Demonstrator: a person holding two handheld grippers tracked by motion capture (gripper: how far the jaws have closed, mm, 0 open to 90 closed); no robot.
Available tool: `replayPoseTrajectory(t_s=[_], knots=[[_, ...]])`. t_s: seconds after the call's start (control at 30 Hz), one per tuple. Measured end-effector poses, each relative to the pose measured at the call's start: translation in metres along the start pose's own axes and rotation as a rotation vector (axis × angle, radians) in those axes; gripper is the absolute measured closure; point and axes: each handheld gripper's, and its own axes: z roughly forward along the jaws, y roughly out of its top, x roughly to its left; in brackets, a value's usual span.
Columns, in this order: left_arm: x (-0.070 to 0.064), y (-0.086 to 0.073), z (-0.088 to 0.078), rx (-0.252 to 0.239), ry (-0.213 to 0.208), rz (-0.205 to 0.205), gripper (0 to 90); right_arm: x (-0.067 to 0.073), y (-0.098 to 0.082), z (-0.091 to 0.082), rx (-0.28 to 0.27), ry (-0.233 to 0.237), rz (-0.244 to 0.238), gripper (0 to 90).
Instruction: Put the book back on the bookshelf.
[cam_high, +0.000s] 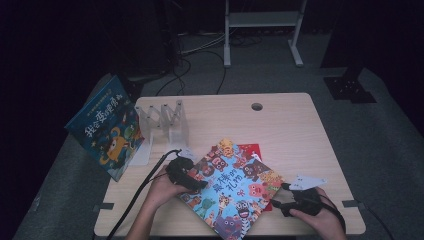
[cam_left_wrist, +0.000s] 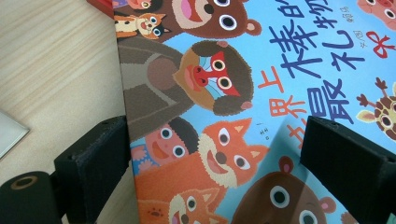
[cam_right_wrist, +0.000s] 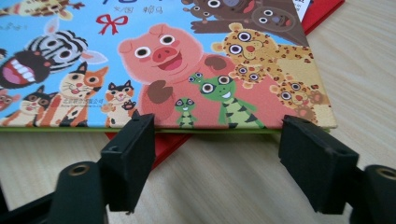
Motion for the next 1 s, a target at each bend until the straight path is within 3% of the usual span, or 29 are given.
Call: replayPoseTrajectory(t_s=[0.37, 0.53, 0.83, 1.0], knots=[[0.004, -0.002, 0.0, -0.007, 0.002, -0.022, 5.9, -0.005, 0.004, 0.007, -0.022, 0.006, 0.023, 24.9], [0.008, -0.004, -0.002, -0.017, 0.016, -0.046, 4.3, -0.008, 0.013, 0.015, -0.016, -0.001, 0.008, 25.2], [0.013, -0.011, -0.007, -0.02, 0.026, -0.05, 3.0, -0.012, 0.026, 0.025, -0.015, -0.017, -0.037, 28.4], [0.015, -0.013, -0.008, -0.021, 0.014, -0.053, 3.0, 0.0, 0.027, 0.025, -0.026, 0.047, -0.082, 26.5]])
